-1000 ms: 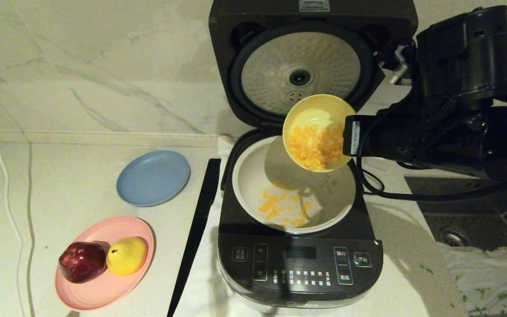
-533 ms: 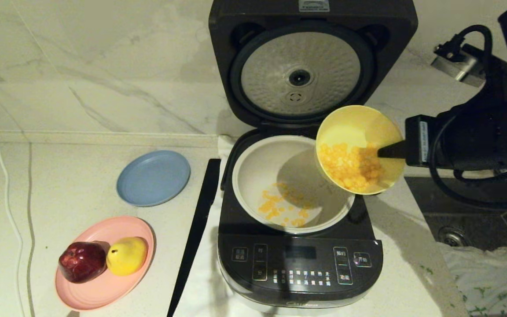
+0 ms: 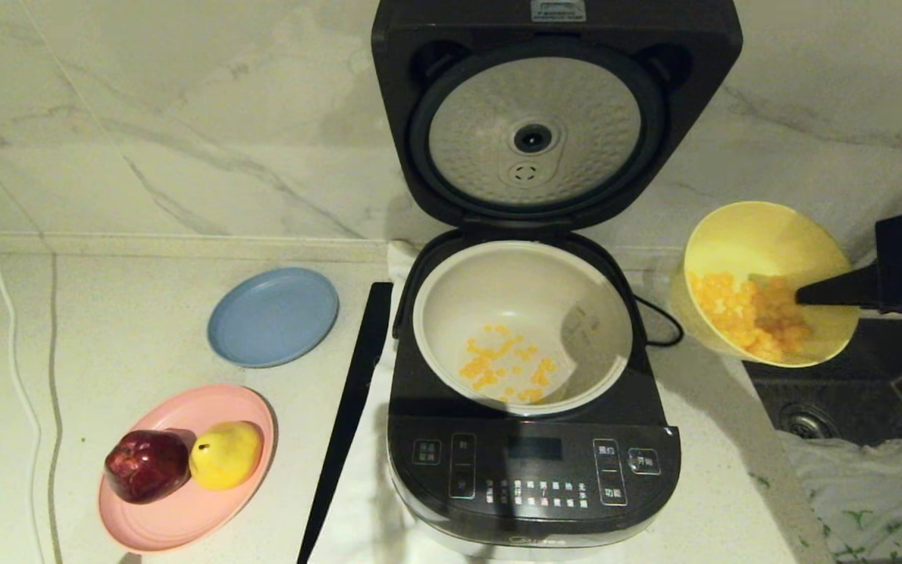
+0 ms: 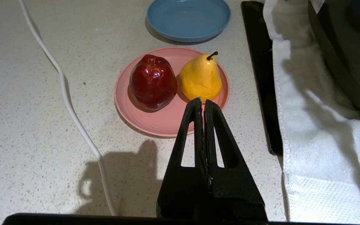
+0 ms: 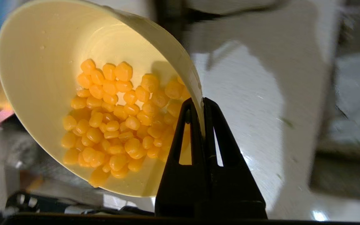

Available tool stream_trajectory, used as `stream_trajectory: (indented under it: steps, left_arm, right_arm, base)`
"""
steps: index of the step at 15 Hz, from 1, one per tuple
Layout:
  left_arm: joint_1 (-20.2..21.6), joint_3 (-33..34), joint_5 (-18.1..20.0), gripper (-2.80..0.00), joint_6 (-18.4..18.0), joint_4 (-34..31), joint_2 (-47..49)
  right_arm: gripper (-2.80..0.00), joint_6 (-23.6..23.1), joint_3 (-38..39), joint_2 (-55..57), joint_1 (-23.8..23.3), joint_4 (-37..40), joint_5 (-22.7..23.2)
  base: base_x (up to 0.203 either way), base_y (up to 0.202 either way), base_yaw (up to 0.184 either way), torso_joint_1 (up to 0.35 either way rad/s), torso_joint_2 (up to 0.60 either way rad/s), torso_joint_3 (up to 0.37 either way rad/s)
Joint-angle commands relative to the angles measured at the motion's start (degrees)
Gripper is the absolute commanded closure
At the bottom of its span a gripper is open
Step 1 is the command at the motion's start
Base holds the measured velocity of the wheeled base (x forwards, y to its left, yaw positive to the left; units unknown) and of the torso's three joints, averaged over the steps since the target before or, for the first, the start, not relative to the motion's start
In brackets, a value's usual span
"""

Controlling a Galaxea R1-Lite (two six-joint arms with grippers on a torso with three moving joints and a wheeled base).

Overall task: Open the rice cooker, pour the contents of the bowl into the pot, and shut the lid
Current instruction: Fill a bowl with water from the tap

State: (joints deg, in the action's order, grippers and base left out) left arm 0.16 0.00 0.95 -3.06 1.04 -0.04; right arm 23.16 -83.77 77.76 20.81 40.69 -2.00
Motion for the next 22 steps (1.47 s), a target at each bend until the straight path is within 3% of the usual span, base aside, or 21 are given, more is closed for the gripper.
stream_trajectory:
  steps: [1, 9, 15, 22]
  left_arm:
    - [0.0, 0.5, 0.0, 0.00, 0.0, 0.0, 0.0]
    - [0.0, 0.4, 0.0, 0.00, 0.0, 0.0, 0.0]
    - [0.0, 0.4, 0.0, 0.00, 0.0, 0.0, 0.0]
    - [0.0, 0.4, 0.0, 0.00, 0.0, 0.0, 0.0]
  right_arm:
    - [0.00, 0.2, 3.1, -2.8, -6.4, 0.4, 0.5]
    - [0.00, -0.1, 15.5, -3.1, -32.3, -1.7, 10.8]
    - [0.00, -0.1, 22.4, 8.8, -51.4, -12.7, 18.4]
    - [0.00, -4.4, 21.6, 24.9, -73.2, -18.9, 27.4]
  base:
    - [0.000, 0.000, 0.000, 0.000, 0.00, 0.000]
    - [0.000, 0.000, 0.000, 0.000, 0.00, 0.000]
    - [0.000, 0.000, 0.000, 0.000, 0.00, 0.000]
    - [0.000, 0.000, 0.000, 0.000, 0.00, 0.000]
